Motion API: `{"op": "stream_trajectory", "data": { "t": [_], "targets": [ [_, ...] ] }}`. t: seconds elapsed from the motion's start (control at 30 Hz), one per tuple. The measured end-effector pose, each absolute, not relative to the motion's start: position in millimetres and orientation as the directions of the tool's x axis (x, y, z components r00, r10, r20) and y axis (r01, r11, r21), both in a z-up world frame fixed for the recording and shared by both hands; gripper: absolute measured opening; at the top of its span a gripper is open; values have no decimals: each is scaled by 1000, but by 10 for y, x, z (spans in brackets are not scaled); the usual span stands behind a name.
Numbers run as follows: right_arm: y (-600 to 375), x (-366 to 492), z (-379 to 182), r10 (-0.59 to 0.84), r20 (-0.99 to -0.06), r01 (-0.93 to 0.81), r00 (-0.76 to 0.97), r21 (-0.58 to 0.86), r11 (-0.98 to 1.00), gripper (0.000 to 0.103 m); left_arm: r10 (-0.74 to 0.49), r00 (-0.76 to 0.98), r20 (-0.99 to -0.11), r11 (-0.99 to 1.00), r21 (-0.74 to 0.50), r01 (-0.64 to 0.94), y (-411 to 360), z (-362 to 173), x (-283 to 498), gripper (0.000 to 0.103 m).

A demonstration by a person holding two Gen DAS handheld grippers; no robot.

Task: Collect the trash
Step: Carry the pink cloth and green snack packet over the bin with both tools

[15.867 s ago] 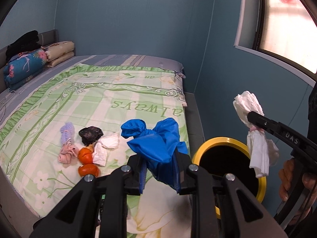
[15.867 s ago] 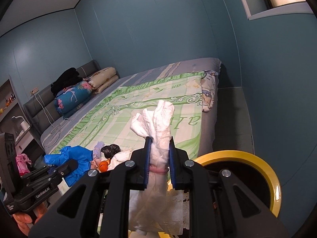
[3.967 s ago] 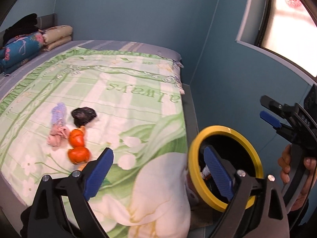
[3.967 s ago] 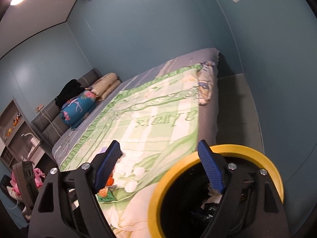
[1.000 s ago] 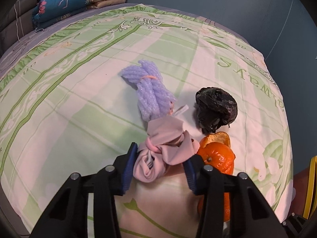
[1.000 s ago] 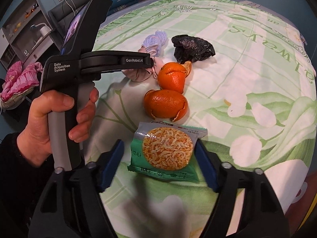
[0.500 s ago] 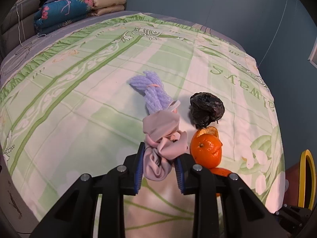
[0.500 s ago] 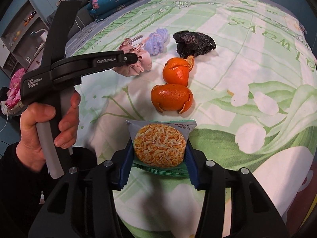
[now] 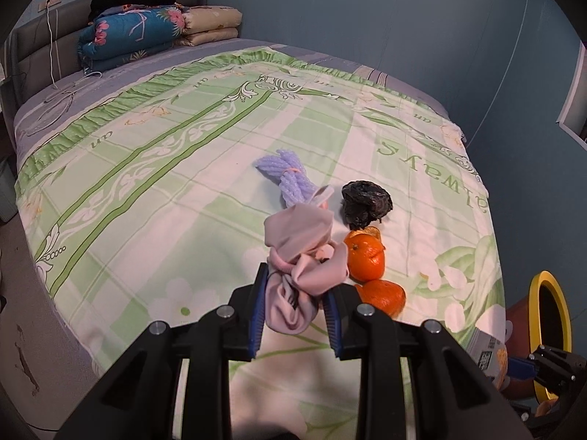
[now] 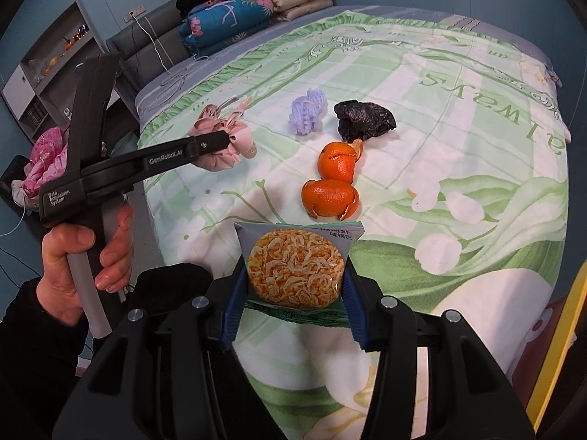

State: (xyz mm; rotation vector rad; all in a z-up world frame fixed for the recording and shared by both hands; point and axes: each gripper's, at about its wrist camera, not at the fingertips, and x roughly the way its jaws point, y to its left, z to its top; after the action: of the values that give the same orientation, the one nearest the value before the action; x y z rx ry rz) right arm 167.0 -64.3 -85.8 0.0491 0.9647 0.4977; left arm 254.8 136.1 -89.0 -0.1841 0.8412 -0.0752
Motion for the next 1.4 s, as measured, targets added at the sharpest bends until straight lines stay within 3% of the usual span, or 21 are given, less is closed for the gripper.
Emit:
{"op": "stream_trajectory", "data": {
  "t": [0.67, 1.4],
  "targets": [
    [-1131, 1235, -366, 406, -723, -369, 559, 221, 903, 46, -175, 678, -714, 980, -190, 53, 944, -679, 2175, 26],
    [-2091, 975, 103, 334, -634, -218, 697, 256, 942, 46, -278, 678, -680, 959, -160, 233, 61, -228, 1975, 26]
  ]
}}
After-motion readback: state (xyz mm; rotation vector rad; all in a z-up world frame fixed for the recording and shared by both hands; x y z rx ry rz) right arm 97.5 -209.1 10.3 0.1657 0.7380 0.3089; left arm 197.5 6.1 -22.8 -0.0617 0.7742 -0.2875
